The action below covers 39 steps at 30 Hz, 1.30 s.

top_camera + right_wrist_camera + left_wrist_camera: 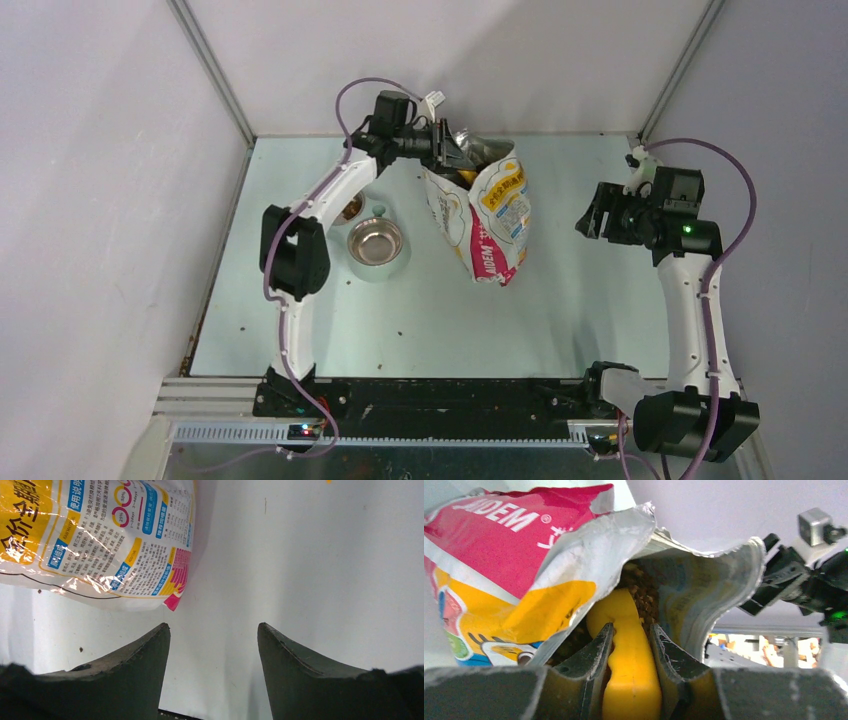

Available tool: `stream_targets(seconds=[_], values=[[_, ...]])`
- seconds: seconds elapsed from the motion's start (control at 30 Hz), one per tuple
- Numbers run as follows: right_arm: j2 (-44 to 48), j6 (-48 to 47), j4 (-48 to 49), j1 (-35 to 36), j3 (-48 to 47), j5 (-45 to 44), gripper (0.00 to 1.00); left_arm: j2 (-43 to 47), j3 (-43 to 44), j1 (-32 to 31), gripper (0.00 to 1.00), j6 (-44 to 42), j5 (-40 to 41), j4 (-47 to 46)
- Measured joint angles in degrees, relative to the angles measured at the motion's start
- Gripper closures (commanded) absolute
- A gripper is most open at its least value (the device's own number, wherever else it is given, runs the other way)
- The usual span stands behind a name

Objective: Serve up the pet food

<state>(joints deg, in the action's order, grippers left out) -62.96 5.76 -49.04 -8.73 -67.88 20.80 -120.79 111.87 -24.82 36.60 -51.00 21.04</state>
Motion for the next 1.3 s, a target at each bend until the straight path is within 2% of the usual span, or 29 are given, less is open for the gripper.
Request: stream_targets(seconds=[0.23,0.7,1.03,1.13,1.3], values=[[-0.39,-1.33,-0.94,-0.15,-0.33,-1.16,0.33,3.63,-2.56,1.62,1.00,6.58,-2.47,-2.97],[-1.07,-3.23,-2.73,-0.55,-1.29,-2.25,0.33,9.94,-6.23,6.64,1.00,9.86,-3.45,-4.17],[-1.07,-4.39,-3.63,-0.79,-1.29,-4.31,0.33,11.78,-11.69,13.33,1.00,15.50,-3.65,-7.17],[-1.07,-4.92,-3.65,-0.83,-1.29,-4.81,0.33,11.85,-11.06,13.66,1.00,15.69,-3.19,-7.76],[-1.07,-6.16,-4.07,-0.90,-1.40,-5.57,0.33,11.61,-3.15,11.54,1.00,10.64,-0.07,-2.51]])
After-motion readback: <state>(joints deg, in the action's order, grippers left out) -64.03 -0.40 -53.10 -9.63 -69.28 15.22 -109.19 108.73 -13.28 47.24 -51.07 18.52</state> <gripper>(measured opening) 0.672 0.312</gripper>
